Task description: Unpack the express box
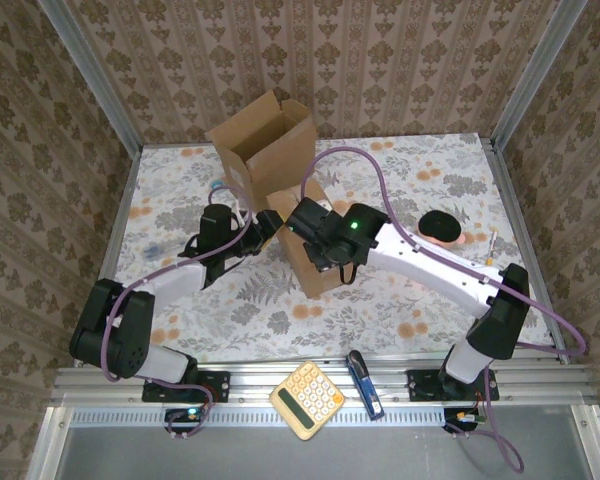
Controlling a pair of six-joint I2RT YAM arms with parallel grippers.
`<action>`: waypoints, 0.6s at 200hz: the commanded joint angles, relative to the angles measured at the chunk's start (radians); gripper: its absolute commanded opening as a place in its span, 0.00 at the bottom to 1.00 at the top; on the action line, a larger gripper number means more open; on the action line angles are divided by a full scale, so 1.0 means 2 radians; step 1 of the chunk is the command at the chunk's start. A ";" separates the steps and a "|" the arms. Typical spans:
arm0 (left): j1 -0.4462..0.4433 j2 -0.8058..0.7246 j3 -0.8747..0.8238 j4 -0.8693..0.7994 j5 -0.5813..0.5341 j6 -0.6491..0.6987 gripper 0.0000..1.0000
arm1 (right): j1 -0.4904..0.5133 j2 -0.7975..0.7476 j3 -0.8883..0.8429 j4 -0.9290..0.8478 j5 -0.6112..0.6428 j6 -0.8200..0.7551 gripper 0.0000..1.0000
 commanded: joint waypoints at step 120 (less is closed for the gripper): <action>0.001 0.032 0.000 -0.044 -0.050 -0.013 0.73 | 0.088 -0.068 -0.052 -0.095 0.016 0.137 0.00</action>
